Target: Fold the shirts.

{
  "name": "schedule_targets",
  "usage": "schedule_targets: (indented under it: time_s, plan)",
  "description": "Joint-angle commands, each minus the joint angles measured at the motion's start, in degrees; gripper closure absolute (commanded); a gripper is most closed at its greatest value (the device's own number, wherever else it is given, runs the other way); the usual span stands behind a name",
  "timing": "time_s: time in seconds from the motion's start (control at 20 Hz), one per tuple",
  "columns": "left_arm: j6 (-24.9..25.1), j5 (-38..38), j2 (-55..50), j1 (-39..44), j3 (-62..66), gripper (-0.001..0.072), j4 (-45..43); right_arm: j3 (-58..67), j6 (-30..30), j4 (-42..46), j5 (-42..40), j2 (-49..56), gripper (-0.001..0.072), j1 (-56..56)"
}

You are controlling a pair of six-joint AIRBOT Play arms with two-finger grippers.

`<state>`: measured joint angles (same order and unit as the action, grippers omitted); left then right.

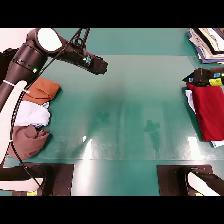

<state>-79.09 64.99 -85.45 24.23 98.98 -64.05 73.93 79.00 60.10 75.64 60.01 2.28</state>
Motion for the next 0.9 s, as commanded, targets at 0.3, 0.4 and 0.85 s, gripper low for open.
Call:
schedule_targets:
  time_s: [0.3,0.4,0.85]
  plan:
    - [0.0,0.0,0.0,0.0,0.1,0.0680,0.0,0.0,0.0,-0.1,0.0,0.0,0.0699,0.2]
    - [0.0,0.0,0.0,0.0,0.1,0.0681,0.0,0.0,0.0,-0.1,-0.1,0.0,0.0699,0.2]
    - [1.1,0.1,0.5,-2.3,0.2,0.0649,-14.8,0.0,0.0,-0.1,-0.2,0.0,0.0699,0.2]
